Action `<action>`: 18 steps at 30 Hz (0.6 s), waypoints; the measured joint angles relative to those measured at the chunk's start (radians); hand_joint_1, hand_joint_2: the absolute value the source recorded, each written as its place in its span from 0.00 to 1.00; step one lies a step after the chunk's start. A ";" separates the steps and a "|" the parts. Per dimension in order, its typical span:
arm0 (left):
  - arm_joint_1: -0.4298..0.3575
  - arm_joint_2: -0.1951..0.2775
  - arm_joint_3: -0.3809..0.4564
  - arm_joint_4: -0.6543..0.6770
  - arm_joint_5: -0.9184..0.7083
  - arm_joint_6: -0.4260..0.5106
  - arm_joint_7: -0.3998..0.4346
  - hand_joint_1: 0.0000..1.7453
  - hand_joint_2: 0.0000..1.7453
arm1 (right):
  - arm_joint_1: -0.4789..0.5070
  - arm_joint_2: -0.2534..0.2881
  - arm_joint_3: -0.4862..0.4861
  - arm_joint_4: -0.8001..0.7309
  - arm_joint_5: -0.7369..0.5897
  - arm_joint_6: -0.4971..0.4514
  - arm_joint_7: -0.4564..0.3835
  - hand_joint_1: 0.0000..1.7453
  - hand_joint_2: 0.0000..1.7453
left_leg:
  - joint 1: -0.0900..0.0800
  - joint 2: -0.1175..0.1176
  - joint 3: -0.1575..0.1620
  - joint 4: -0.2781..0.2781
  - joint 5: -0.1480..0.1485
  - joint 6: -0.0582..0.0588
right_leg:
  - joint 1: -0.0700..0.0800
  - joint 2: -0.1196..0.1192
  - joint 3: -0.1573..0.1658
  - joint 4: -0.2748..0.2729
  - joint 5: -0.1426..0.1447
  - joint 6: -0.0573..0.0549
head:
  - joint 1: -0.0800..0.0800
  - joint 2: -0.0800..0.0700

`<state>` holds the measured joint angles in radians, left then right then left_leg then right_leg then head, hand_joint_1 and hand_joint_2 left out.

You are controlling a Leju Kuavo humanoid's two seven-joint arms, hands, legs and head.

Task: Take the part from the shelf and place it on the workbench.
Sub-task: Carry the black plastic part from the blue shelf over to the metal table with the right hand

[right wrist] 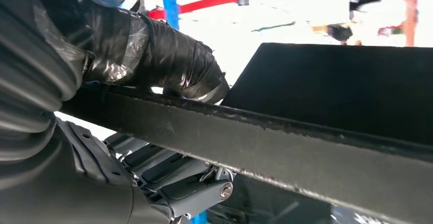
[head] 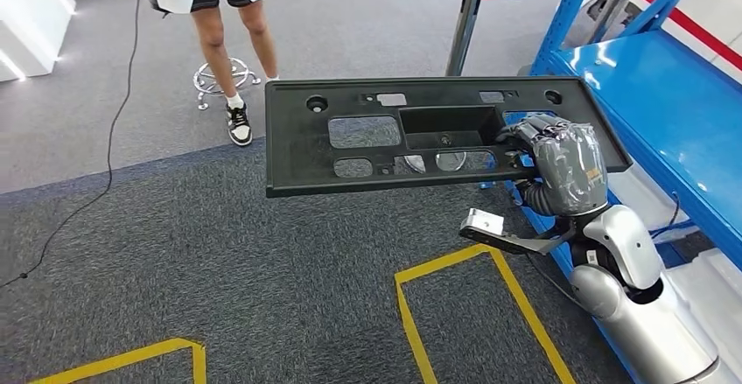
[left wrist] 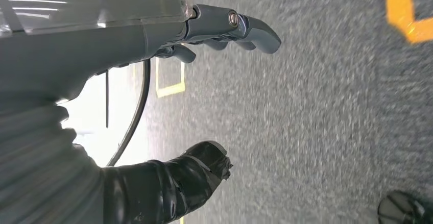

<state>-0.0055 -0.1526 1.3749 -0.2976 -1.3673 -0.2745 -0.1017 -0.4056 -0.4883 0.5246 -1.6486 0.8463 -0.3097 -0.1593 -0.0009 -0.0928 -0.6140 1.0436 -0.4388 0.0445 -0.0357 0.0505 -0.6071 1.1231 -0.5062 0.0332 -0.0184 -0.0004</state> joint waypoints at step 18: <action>0.003 -0.018 0.001 -0.026 -0.009 -0.010 0.001 0.00 1.00 | -0.053 -0.039 -0.064 -0.026 -0.021 0.019 -0.006 1.00 1.00 | -0.023 0.152 -0.013 0.005 -0.013 -0.008 | 0.020 -0.170 0.034 -0.065 0.003 -0.030 | -0.007 0.000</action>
<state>-0.0026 -0.1710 1.3755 -0.3235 -1.3765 -0.2840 -0.1002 -0.4585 -0.5275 0.4603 -1.6746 0.8254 -0.2904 -0.1656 -0.0241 0.0593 -0.6273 1.0489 -0.4516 0.0367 -0.0160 -0.1198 -0.5728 1.0582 -0.5029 0.0036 -0.0253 -0.0004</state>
